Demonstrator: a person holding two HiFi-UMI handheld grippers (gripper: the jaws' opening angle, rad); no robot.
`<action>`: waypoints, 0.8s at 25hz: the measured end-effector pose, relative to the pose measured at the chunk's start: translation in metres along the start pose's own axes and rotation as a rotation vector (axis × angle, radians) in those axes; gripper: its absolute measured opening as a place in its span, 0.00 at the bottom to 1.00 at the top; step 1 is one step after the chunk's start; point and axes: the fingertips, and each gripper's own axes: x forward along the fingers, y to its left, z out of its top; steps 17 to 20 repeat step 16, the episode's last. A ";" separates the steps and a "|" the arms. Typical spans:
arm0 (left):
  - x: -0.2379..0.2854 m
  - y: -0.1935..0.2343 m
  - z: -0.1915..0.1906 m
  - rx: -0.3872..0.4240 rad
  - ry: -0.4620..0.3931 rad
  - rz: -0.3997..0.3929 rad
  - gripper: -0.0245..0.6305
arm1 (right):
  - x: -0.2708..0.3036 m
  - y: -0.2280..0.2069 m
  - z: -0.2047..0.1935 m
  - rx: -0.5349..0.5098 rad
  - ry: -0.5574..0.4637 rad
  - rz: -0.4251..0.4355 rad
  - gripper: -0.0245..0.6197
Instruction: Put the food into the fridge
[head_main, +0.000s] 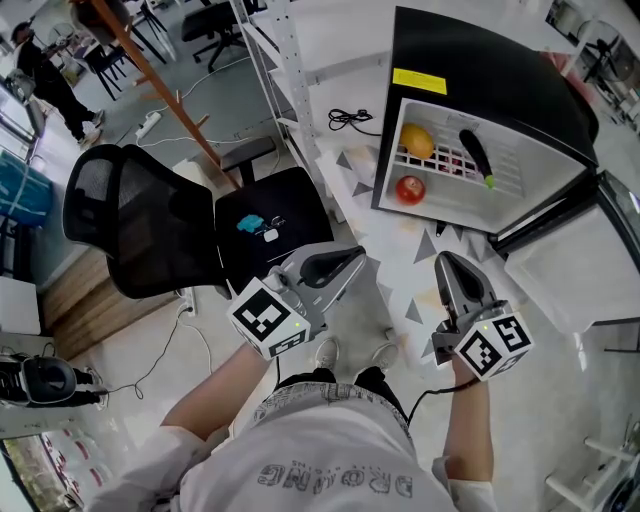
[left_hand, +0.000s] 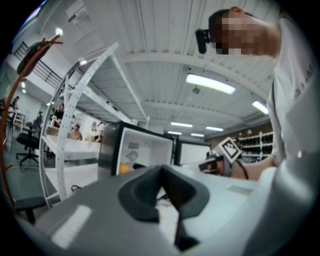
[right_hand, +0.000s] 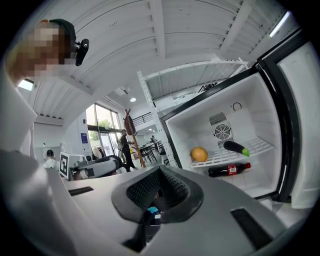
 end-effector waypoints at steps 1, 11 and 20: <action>0.000 0.000 0.000 0.000 0.000 0.001 0.05 | 0.000 0.000 0.000 0.000 0.001 0.001 0.04; 0.003 0.002 0.000 -0.001 -0.003 0.000 0.05 | 0.002 -0.001 -0.002 0.001 0.015 0.006 0.04; 0.007 0.003 -0.001 -0.001 0.001 -0.002 0.05 | 0.005 -0.002 0.000 -0.001 0.015 0.007 0.04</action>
